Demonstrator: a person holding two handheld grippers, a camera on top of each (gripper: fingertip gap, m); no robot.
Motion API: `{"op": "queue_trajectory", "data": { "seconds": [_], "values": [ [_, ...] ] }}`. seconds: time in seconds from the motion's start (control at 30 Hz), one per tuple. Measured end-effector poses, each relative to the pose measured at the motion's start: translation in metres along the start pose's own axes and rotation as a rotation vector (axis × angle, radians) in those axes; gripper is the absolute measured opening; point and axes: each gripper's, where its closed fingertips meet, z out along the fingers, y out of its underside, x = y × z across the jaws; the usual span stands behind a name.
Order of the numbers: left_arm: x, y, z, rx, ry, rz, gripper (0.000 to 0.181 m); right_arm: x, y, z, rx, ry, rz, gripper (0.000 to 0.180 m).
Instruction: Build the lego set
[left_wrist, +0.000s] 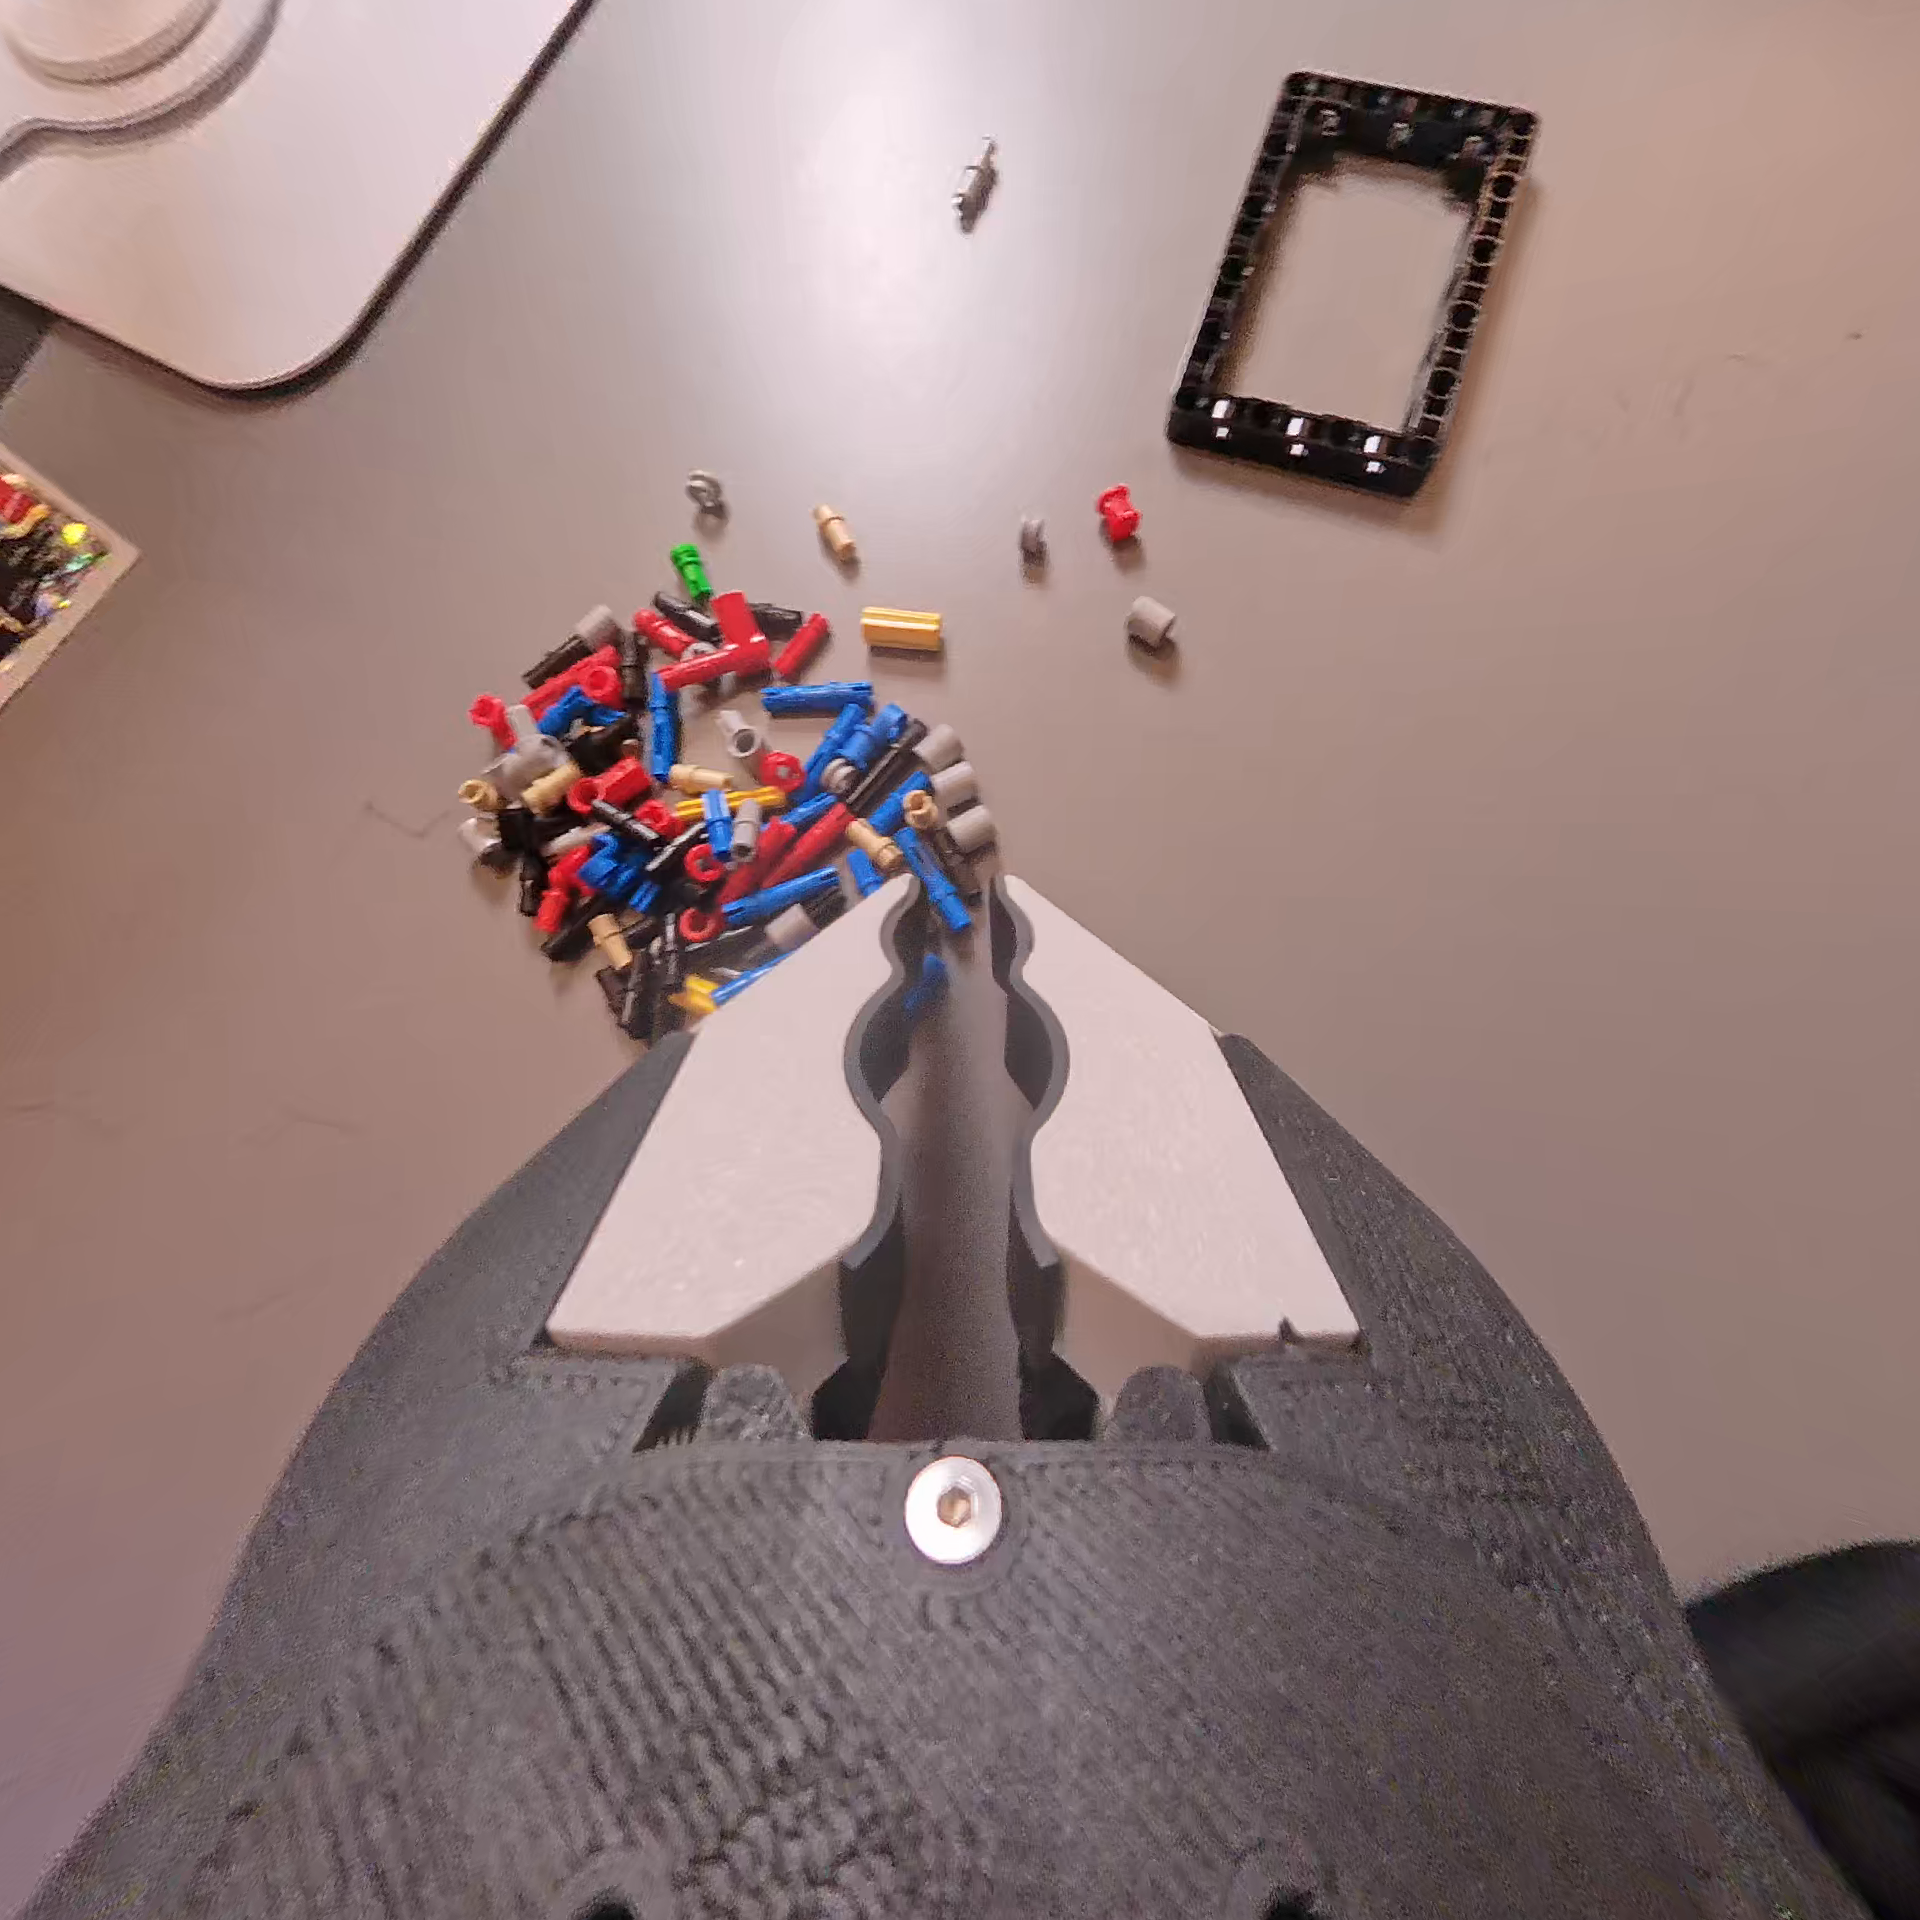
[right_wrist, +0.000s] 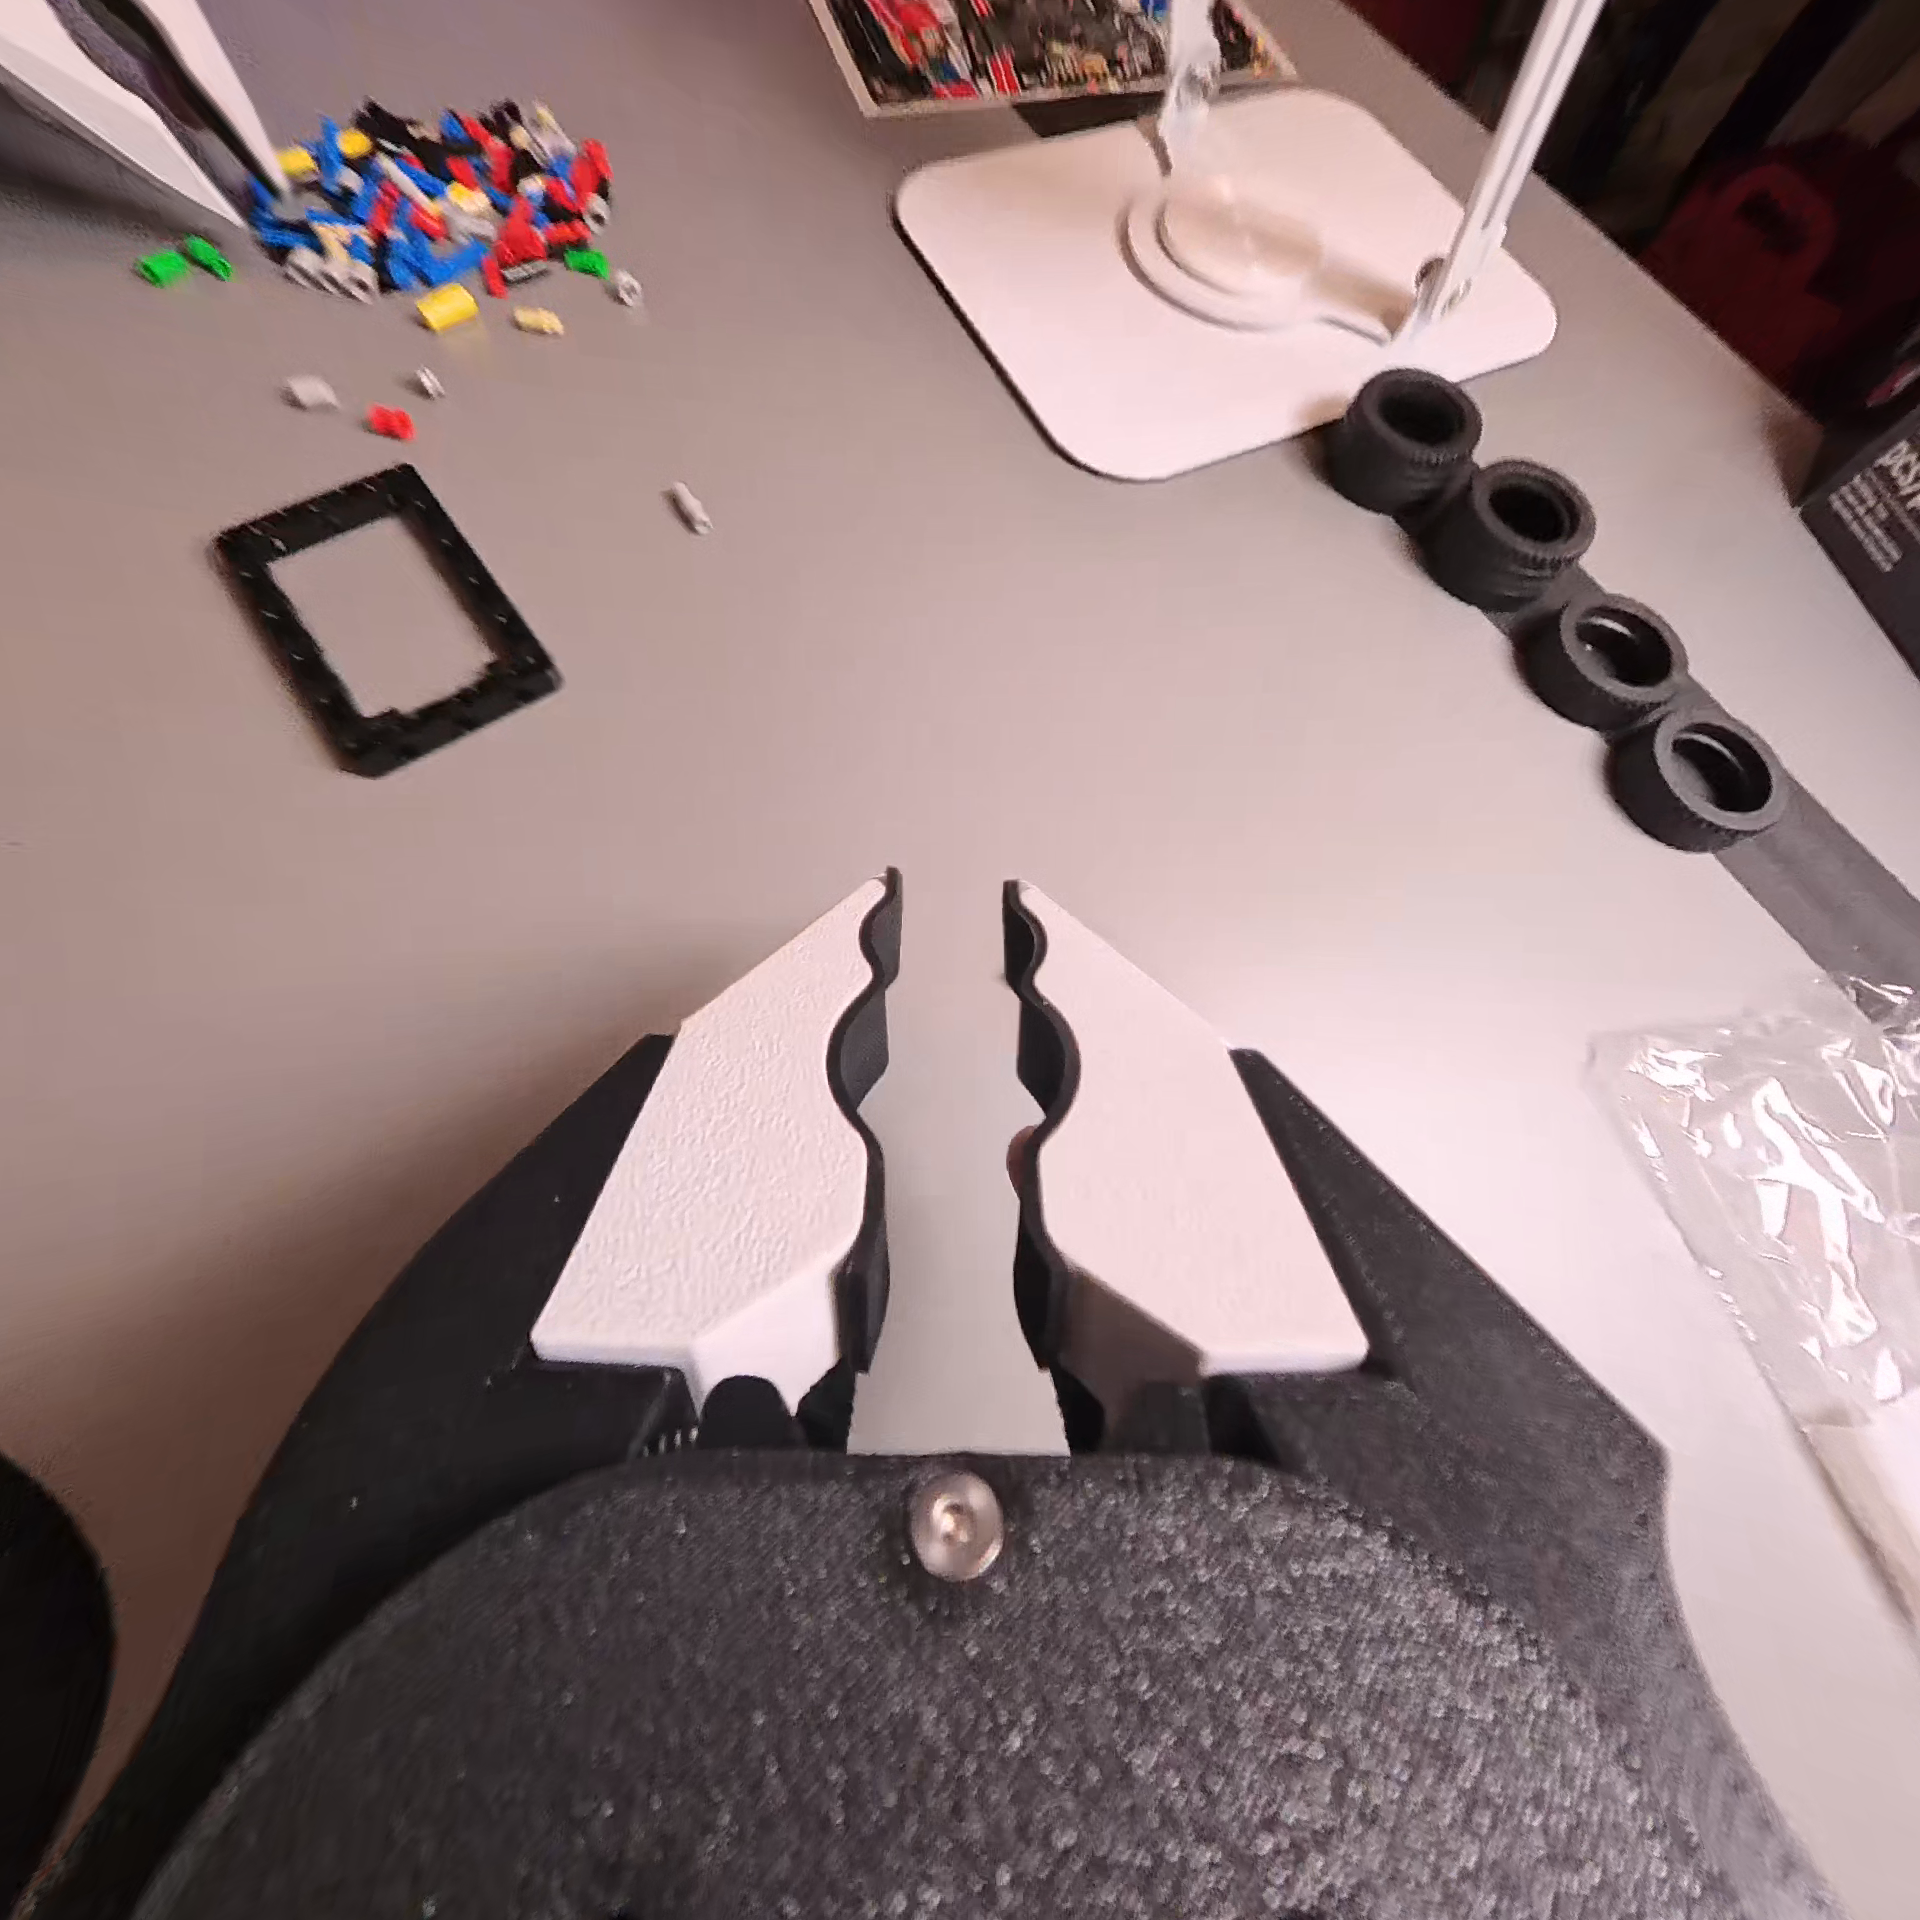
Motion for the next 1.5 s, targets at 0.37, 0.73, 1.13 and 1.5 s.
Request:
{"op": "queue_trajectory", "data": {
  "seconds": [0.37,0.73,1.13,1.5],
  "values": [
    [0.003,0.001,0.012,-0.058,-0.012,0.021,0.007,-0.066,-0.009,-0.018,0.108,-0.042,-0.010,0.015],
    [0.001,-0.001,0.014,-0.051,-0.022,-0.008,0.004,-0.090,-0.021,-0.013,0.170,-0.085,-0.013,0.014],
    [-0.001,-0.011,-0.005,0.010,-0.018,0.030,0.002,-0.096,-0.029,-0.008,0.235,-0.077,-0.010,0.011],
    [0.072,-0.097,-0.026,0.444,0.399,-0.023,0.002,-0.167,-0.069,0.032,0.279,-0.207,-0.332,0.015]
  ]
}}
